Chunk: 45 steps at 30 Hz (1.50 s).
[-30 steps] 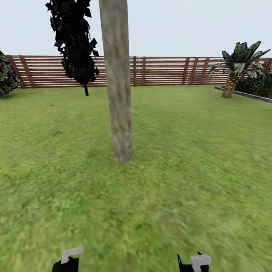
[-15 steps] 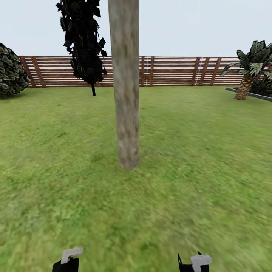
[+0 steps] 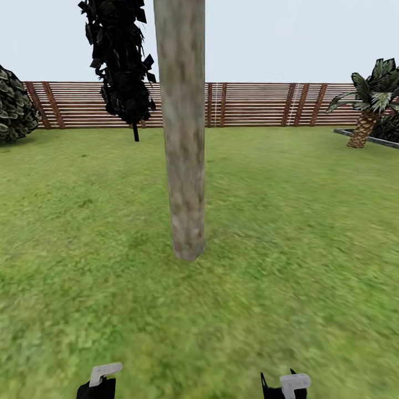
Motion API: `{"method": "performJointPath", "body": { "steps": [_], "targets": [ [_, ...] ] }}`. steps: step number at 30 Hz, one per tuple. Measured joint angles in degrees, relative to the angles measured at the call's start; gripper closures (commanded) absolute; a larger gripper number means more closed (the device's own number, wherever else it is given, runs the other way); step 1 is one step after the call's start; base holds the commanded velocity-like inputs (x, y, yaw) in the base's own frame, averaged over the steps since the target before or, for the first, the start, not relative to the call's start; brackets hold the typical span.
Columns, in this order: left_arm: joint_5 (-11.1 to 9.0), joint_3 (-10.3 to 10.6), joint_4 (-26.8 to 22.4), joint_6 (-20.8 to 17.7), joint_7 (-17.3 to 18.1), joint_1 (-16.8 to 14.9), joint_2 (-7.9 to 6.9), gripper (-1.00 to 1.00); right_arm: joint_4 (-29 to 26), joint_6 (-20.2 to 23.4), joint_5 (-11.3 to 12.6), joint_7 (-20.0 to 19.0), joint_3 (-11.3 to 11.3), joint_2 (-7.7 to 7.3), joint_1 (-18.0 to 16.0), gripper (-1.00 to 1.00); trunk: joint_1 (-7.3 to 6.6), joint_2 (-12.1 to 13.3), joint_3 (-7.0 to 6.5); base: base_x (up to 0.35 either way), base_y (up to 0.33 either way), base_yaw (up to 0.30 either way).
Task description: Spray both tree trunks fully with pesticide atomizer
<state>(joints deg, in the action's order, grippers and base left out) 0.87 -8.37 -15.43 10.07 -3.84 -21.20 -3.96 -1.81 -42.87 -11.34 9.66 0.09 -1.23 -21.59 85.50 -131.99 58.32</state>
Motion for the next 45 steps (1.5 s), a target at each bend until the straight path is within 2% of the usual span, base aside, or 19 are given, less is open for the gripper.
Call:
{"method": "performJointPath", "body": {
  "steps": [14,17,19,20,22,23,24,27,30,31,32,33,34,36,41,45],
  "targets": [
    [0.2,0.6,-0.8,0.1,0.1,0.0,-0.45,1.00,-0.7,0.2,-0.2,-0.4,0.6,0.09,0.0,-1.00,0.01,0.0,0.00,0.315,0.000,0.000],
    [0.6,0.8,-1.1,0.1,0.3,-0.4,-0.69,1.00,-3.7,1.0,-0.4,-0.5,2.1,-0.24,0.0,-1.00,0.03,0.0,0.00,0.085,0.000,0.000],
    [0.8,0.9,-1.3,0.0,1.2,-0.7,-0.87,1.00,-7.4,3.3,-0.6,-0.7,3.7,-0.49,0.0,-1.00,0.03,0.0,0.00,0.030,0.000,0.000],
    [0.9,0.9,-1.5,0.0,2.3,-0.8,-0.99,1.00,-9.4,5.1,-0.7,-1.1,4.8,-0.55,0.0,-1.00,0.03,0.0,0.00,0.012,0.000,0.000],
    [2.4,1.7,-3.0,-0.1,7.5,-0.9,-1.49,1.00,-14.8,10.7,-2.2,-4.4,8.2,-0.62,0.0,-1.00,0.03,0.0,0.00,0.007,0.000,0.000],
    [3.0,1.9,-3.3,-0.2,9.0,-0.9,-1.62,1.00,-15.8,11.8,-2.6,-5.4,8.8,-0.64,0.0,-1.00,0.03,0.0,0.00,0.004,0.000,0.000],
    [4.8,2.5,-4.0,-0.4,12.4,-0.9,-1.94,1.00,-17.6,13.7,-3.9,-7.7,9.9,-0.67,0.0,-1.00,0.03,0.0,0.00,0.002,0.000,0.000],
    [14.1,4.0,-7.3,-1.1,23.2,-2.2,-2.94,1.00,-21.5,19.4,-9.9,-18.8,11.1,-0.68,-0.7,-1.00,0.03,0.0,-0.01,0.001,0.000,0.000],
    [20.7,4.5,-9.3,-2.6,31.7,-4.6,-3.30,1.00,-23.3,22.7,-13.2,-29.1,11.3,-0.68,-3.4,-1.00,0.03,0.0,-0.01,0.000,0.000,0.000],
    [26.2,4.9,-9.8,-4.4,40.7,-7.4,-3.45,1.00,-23.8,23.7,-14.3,-38.3,11.4,-0.89,-6.4,-1.00,0.04,0.0,-0.01,0.000,0.000,0.000],
    [29.0,4.8,-10.1,-5.0,45.1,-9.0,-3.50,1.00,-24.0,24.0,-14.5,-42.0,11.4,-1.12,-7.9,-1.00,0.03,0.0,-0.02,0.000,0.000,0.000],
    [31.4,4.8,-10.1,-5.1,47.6,-9.7,-3.52,1.00,-24.0,24.1,-14.6,-44.0,11.4,-1.22,-8.7,-1.00,0.03,0.0,-0.01,0.000,0.000,0.000],
    [37.3,4.8,-10.2,-5.3,53.2,-11.4,-3.48,1.00,-24.1,24.3,-14.8,-48.3,11.3,-1.32,-10.6,-1.00,0.03,0.0,-0.02,0.000,0.000,0.000],
    [42.8,4.8,-10.2,-5.3,59.1,-13.0,-3.39,1.00,-26.2,24.4,-15.5,-55.3,11.3,-1.36,-12.7,-1.00,0.03,0.0,-0.01,0.000,0.000,0.000],
    [46.3,4.8,-10.3,-5.3,60.9,-13.3,-3.00,1.00,-27.2,24.4,-15.9,-57.4,11.3,-1.24,-13.1,-1.00,0.03,0.0,0.00,0.000,0.000,0.000],
    [47.9,4.8,-10.3,-5.4,61.3,-13.4,-2.46,1.00,-27.3,24.4,-15.9,-57.7,11.5,-1.07,-13.1,-1.00,0.04,0.0,0.00,0.000,0.000,0.000]
  ]
}}
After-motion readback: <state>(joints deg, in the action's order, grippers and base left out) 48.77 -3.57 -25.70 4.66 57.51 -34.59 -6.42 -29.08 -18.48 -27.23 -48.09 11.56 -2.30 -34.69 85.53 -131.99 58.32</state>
